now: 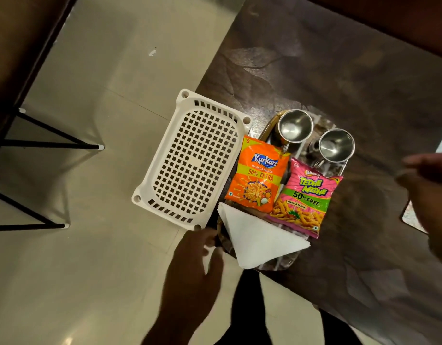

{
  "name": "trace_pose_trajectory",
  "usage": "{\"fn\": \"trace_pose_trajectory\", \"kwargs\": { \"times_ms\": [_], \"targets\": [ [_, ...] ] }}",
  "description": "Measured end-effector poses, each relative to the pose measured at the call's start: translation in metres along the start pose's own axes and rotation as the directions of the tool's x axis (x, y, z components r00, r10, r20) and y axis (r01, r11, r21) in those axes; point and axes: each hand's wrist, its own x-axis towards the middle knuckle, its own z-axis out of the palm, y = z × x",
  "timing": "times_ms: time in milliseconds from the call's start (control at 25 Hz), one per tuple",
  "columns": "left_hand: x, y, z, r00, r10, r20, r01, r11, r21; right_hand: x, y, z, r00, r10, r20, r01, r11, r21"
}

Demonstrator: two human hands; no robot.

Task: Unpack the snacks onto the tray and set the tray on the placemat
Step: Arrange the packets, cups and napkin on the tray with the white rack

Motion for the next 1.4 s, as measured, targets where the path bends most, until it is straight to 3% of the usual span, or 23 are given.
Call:
{"fn": "trace_pose_trajectory", "kwargs": {
  "times_ms": [120, 280, 520, 760, 840, 960, 1040, 1080, 1120, 1200, 1280, 1400],
  "targets": [
    [0.068, 0.04, 0.023, 0.977, 0.212, -0.019, -0.209, 0.972, 0.106, 0.058, -0.069, 0.015, 0.986, -0.149, 0.072, 0.151, 0.988, -0.029],
    [0.143, 0.067, 0.035, 0.981, 0.193, -0.031, -0.169, 0.917, 0.361, 0.107, -0.126, 0.05, 0.931, -0.273, 0.244, 0.303, 0.948, -0.094],
    [0.162, 0.066, 0.042, 0.974, 0.224, -0.01, -0.198, 0.879, 0.433, 0.132, -0.149, 0.099, 0.813, -0.202, 0.546, 0.351, 0.918, -0.184],
    [0.161, 0.073, 0.035, 0.957, 0.269, 0.108, -0.282, 0.781, 0.557, 0.129, -0.141, 0.124, 0.818, -0.174, 0.548, 0.381, 0.878, -0.289],
    [0.151, 0.078, 0.027, 0.958, 0.276, 0.075, -0.27, 0.788, 0.554, 0.129, -0.143, 0.125, 0.818, -0.181, 0.546, 0.393, 0.869, -0.301],
    [0.097, 0.061, 0.007, 0.957, 0.24, -0.166, -0.199, 0.953, 0.23, 0.13, -0.145, 0.125, 0.815, -0.175, 0.552, 0.414, 0.843, -0.343],
    [0.042, 0.033, 0.003, 0.98, -0.054, -0.191, 0.045, 0.998, -0.049, 0.129, -0.145, 0.124, 0.807, -0.153, 0.571, 0.418, 0.831, -0.368],
    [0.016, 0.019, 0.008, 0.96, -0.259, -0.106, 0.235, 0.952, -0.194, 0.129, -0.143, 0.124, 0.799, -0.124, 0.588, 0.397, 0.844, -0.361],
    [-0.006, 0.006, 0.017, 0.897, -0.442, 0.028, 0.426, 0.843, -0.329, 0.128, -0.142, 0.124, 0.79, -0.089, 0.607, 0.364, 0.864, -0.348],
    [-0.03, -0.008, 0.037, 0.719, -0.629, 0.295, 0.686, 0.573, -0.449, 0.125, -0.139, 0.125, 0.777, -0.032, 0.629, 0.309, 0.889, -0.337],
    [-0.027, -0.008, 0.054, 0.634, -0.65, 0.419, 0.756, 0.405, -0.515, 0.127, -0.136, 0.124, 0.772, -0.001, 0.636, 0.278, 0.9, -0.336],
    [-0.009, 0.003, 0.07, 0.659, -0.614, 0.433, 0.705, 0.306, -0.64, 0.13, -0.131, 0.123, 0.749, 0.031, 0.662, 0.251, 0.911, -0.327]
  ]
}}
